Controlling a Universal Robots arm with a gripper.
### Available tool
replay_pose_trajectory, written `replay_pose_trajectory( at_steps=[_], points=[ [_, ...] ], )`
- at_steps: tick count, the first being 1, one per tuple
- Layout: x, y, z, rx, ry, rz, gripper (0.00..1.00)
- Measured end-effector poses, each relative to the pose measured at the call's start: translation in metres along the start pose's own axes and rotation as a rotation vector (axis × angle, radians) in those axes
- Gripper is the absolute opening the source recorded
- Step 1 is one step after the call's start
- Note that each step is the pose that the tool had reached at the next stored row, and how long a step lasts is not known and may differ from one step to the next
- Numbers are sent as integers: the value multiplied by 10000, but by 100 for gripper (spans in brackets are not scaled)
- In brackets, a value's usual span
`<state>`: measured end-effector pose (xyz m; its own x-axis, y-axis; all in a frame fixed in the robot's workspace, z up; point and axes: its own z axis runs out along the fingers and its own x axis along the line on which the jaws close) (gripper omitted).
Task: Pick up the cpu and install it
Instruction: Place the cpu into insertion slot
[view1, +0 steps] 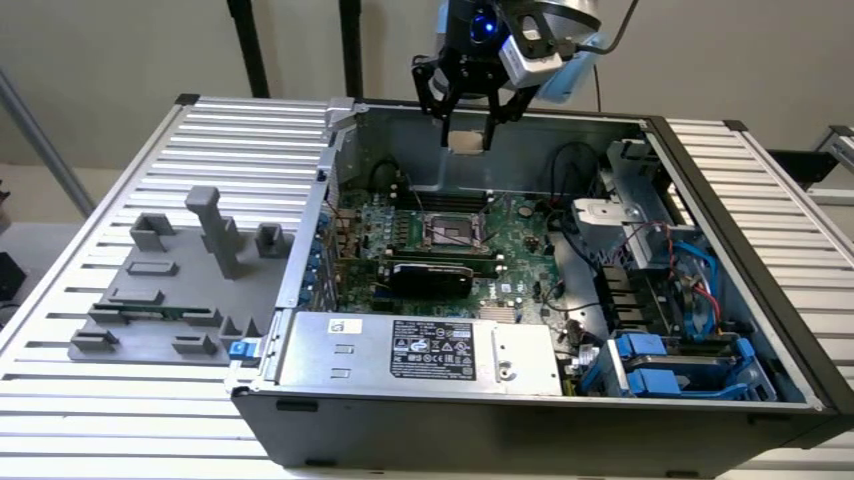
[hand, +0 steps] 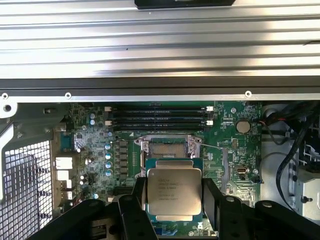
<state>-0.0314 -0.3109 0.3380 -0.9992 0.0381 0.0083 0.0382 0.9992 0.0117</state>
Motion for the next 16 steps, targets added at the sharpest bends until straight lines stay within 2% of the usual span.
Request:
replay_pose_trajectory(
  at_steps=[9, 16],
  points=[
    [0, 0, 0, 0, 0, 28, 55],
    [0, 0, 23, -10, -14, 1257, 55]
  ],
)
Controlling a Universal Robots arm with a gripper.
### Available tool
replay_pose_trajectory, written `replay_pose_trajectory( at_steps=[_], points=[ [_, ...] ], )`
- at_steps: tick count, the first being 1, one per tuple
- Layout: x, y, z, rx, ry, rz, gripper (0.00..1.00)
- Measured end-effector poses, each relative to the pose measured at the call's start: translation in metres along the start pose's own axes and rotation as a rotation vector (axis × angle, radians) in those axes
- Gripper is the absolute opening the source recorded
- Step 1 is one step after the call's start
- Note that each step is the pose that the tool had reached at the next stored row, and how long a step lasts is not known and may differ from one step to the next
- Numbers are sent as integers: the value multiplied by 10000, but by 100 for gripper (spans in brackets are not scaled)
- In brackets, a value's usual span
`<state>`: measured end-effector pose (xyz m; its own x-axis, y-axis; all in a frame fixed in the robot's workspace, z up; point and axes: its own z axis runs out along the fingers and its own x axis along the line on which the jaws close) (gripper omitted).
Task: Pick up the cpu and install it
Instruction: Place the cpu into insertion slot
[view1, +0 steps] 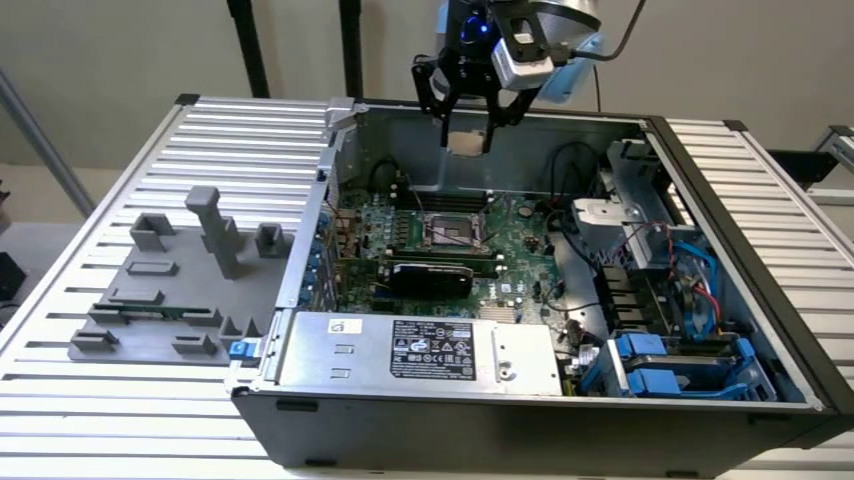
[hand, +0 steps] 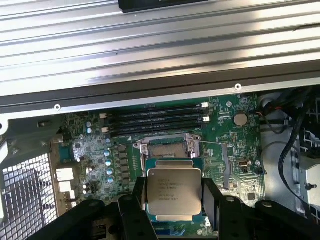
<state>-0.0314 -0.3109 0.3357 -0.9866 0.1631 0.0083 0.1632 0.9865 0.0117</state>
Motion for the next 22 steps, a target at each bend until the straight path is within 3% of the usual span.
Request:
replay_pose_trajectory(
  at_steps=[22],
  points=[
    [-1, -2, 144, -29, -50, 4023, 55]
  ],
)
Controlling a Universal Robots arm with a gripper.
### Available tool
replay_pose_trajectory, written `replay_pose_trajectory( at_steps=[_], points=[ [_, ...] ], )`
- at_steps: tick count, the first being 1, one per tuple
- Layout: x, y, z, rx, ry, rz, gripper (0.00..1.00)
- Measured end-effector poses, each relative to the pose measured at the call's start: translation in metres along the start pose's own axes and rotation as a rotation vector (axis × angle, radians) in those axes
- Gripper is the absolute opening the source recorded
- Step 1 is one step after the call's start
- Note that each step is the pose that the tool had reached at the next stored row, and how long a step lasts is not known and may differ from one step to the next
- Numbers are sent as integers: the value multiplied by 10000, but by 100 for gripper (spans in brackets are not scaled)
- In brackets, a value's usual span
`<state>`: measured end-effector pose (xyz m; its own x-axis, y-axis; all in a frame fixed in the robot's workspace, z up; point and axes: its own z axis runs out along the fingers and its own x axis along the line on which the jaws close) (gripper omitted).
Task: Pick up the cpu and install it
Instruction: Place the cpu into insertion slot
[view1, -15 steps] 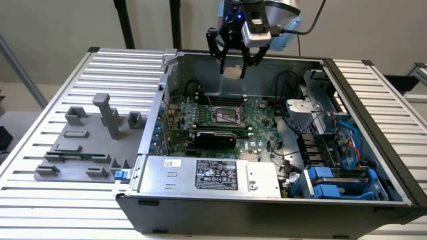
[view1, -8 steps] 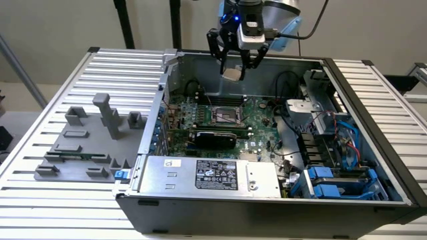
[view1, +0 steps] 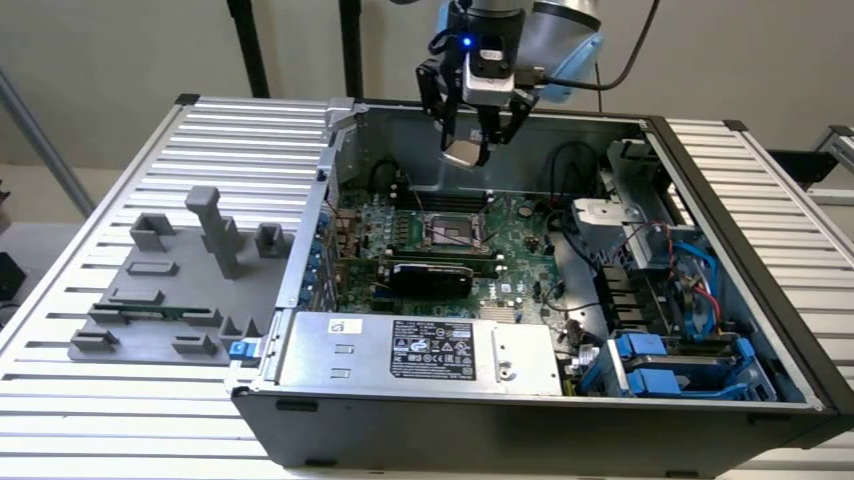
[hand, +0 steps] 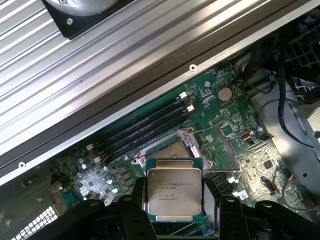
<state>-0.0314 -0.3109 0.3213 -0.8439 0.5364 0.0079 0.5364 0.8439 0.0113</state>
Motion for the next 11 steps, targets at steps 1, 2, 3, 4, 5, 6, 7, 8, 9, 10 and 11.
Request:
replay_pose_trajectory(
  at_steps=[1, 2, 3, 4, 5, 6, 7, 8, 9, 10, 11],
  points=[
    [0, 0, 7, -1, -3, 164, 55],
    [0, 0, 13, -1, -5, 326, 55],
    [0, 0, 20, -3, -7, 490, 55],
    [0, 0, 26, -2, -10, 651, 55],
    [0, 0, 33, -4, -12, 816, 55],
    [0, 0, 40, -5, -15, 992, 55],
    [0, -1, 47, -5, -17, 1151, 55],
    [0, 0, 54, -7, -20, 1318, 55],
    [0, -1, 60, -8, -22, 1482, 55],
    [-1, -1, 67, -9, -25, 1645, 55],
    [0, -1, 73, -9, -27, 1810, 55]
  ],
)
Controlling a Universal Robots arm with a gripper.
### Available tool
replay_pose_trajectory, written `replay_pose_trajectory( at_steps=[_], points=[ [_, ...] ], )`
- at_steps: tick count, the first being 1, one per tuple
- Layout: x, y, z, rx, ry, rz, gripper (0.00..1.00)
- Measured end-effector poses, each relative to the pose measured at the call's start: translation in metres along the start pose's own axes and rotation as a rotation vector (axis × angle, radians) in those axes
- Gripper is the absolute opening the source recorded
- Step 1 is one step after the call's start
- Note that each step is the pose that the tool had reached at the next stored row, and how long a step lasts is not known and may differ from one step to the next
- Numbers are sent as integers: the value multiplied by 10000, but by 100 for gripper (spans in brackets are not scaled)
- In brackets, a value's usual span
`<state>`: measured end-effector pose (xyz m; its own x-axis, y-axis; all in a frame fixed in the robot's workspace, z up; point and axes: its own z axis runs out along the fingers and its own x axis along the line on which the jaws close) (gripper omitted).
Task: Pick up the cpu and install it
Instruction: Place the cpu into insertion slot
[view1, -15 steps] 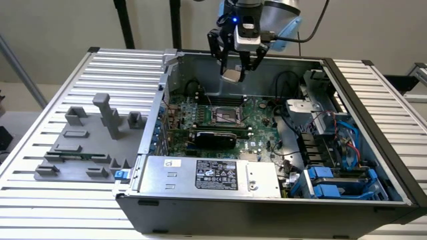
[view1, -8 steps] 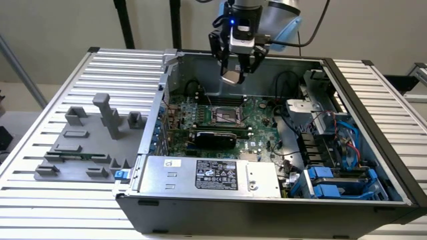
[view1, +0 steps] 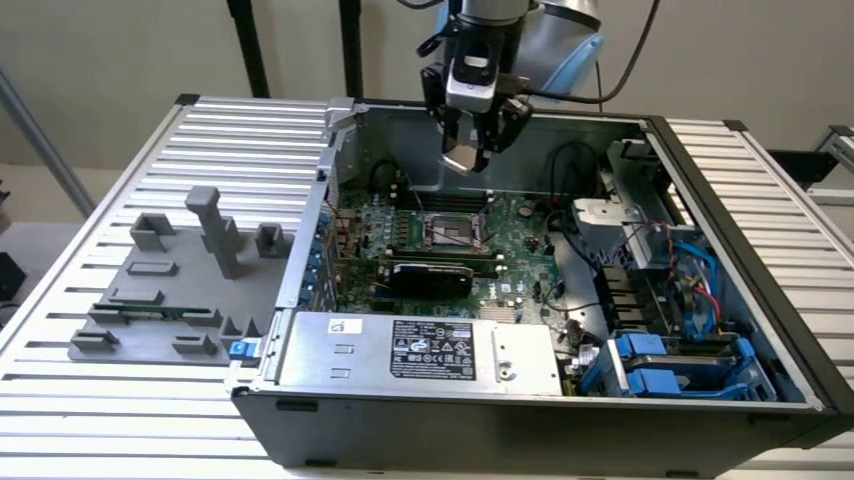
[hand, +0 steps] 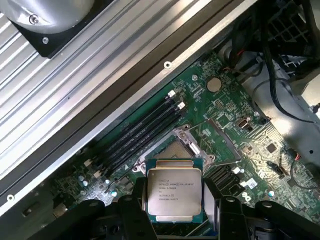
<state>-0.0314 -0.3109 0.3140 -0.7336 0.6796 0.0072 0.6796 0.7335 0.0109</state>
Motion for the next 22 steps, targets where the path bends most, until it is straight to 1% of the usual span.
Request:
replay_pose_trajectory(
  at_steps=[12, 22],
  points=[
    [-1, -1, 85, -14, -30, 2000, 55],
    [-1, -2, 160, -27, -50, 3800, 55]
  ],
)
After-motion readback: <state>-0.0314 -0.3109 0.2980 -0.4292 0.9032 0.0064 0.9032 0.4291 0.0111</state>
